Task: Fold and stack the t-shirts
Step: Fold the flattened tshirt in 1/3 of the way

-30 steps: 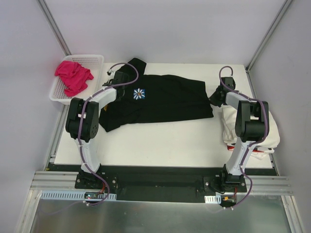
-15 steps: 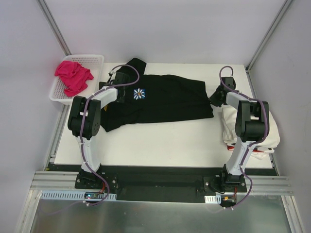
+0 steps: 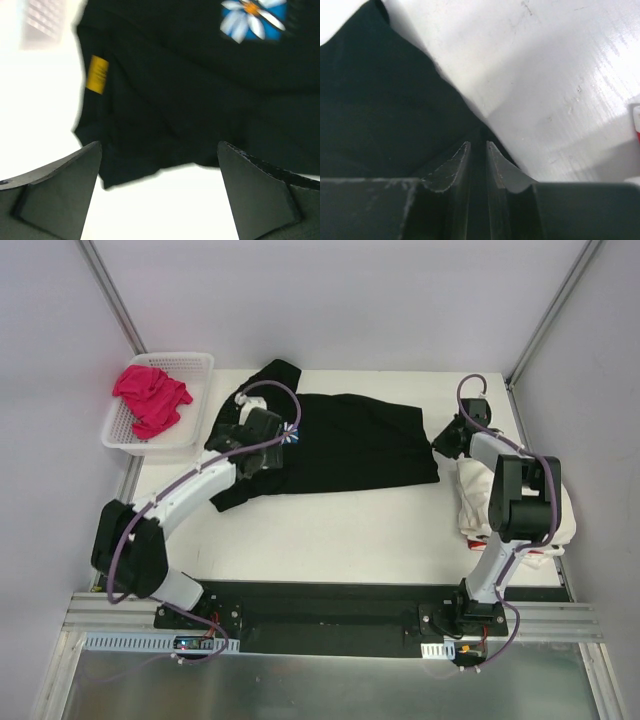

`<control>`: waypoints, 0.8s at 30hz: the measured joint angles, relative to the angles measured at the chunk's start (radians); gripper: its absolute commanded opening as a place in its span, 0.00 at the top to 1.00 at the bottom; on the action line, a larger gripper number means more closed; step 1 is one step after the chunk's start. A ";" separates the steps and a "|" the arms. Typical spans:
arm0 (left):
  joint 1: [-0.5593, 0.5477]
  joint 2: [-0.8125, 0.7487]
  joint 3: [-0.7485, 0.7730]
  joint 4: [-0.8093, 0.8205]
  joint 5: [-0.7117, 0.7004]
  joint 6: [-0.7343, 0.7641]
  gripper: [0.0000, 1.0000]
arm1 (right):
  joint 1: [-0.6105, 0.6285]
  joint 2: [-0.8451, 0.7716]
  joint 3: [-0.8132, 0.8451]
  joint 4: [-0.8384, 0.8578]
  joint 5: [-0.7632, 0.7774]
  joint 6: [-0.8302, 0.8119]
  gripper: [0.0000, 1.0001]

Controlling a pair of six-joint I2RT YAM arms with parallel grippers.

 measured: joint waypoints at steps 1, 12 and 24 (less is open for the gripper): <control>-0.034 -0.042 -0.031 -0.013 0.019 -0.034 0.09 | 0.002 -0.011 -0.007 0.004 -0.006 0.002 0.82; -0.009 -0.255 -0.296 -0.132 0.138 -0.341 0.25 | 0.073 -0.104 -0.068 0.055 -0.068 0.035 0.85; 0.130 -0.250 -0.348 -0.088 0.224 -0.511 0.30 | 0.064 -0.235 -0.149 0.063 -0.061 0.034 0.86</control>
